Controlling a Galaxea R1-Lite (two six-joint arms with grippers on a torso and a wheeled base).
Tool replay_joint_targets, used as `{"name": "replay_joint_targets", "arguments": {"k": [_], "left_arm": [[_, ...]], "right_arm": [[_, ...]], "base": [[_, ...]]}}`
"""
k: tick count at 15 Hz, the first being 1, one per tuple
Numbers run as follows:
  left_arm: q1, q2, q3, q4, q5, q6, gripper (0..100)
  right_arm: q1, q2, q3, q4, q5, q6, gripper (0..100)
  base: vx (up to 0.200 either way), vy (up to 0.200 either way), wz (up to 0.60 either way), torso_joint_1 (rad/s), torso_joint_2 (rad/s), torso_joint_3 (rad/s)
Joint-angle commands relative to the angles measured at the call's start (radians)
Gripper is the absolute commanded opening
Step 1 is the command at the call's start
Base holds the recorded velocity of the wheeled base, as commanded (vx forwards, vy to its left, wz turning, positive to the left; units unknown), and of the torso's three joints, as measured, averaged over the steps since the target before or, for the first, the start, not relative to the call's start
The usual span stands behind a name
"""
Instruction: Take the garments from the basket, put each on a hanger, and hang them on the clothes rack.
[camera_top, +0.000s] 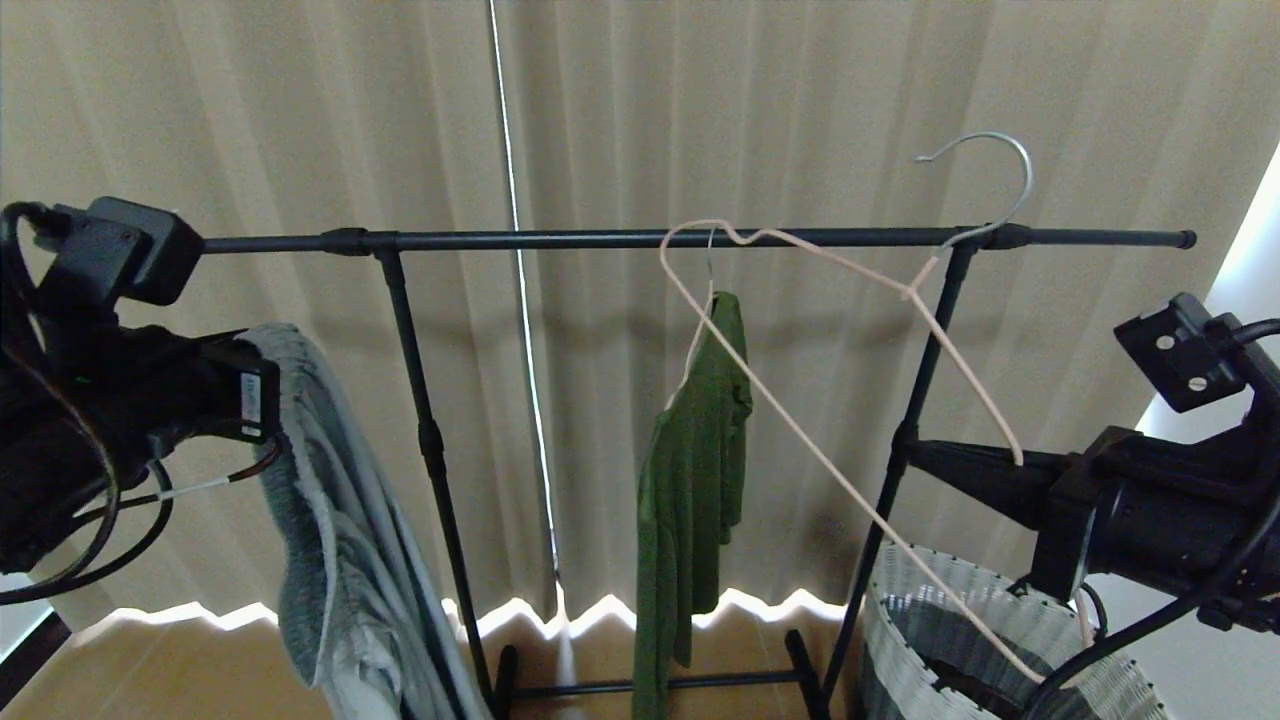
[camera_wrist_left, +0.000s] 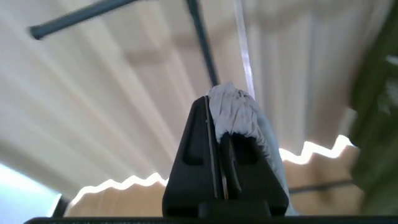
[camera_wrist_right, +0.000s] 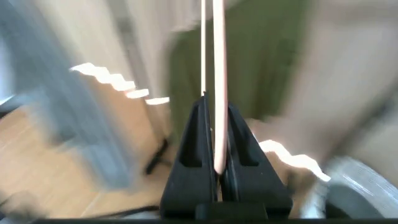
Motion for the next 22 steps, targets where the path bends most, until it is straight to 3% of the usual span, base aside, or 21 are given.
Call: {"name": "replay_joint_targets", "arguments": {"k": [1,4,6,10,13,19,22], "left_arm": [[-0.038,0.1,-0.083,0.019,0.039,-0.003,0],[-0.102,0.174,-0.216,0.084,0.097,-0.015,0],[-0.15,0.243,-0.32,0.131,0.18,-0.073,0],[-0.156,0.319,-0.408,0.138,0.244,-0.134,0],[-0.18,0.324,-0.411,0.138,0.244,-0.164,0],[-0.219,0.301,-0.403,0.141,0.275,-0.168,0],[-0.223,0.296,-0.405,0.141,0.277,-0.168,0]], "right_arm": [[0.074,0.025,0.002,-0.002,0.022,0.002,0],[0.179,0.075,0.006,-0.008,0.031,0.01,0],[0.262,0.097,0.015,-0.039,0.037,0.034,0],[0.346,0.098,0.023,-0.051,0.039,0.071,0],[0.369,0.123,0.023,-0.051,0.039,0.071,0],[0.364,0.278,0.009,-0.198,0.031,0.076,0],[0.363,0.321,-0.004,-0.214,0.024,0.11,0]], "base": [[0.0,0.0,0.0,0.0,0.0,0.0],[0.0,0.0,0.0,0.0,0.0,0.0],[0.0,0.0,0.0,0.0,0.0,0.0],[0.0,0.0,0.0,0.0,0.0,0.0],[0.0,0.0,0.0,0.0,0.0,0.0],[0.0,0.0,0.0,0.0,0.0,0.0],[0.0,0.0,0.0,0.0,0.0,0.0]]}}
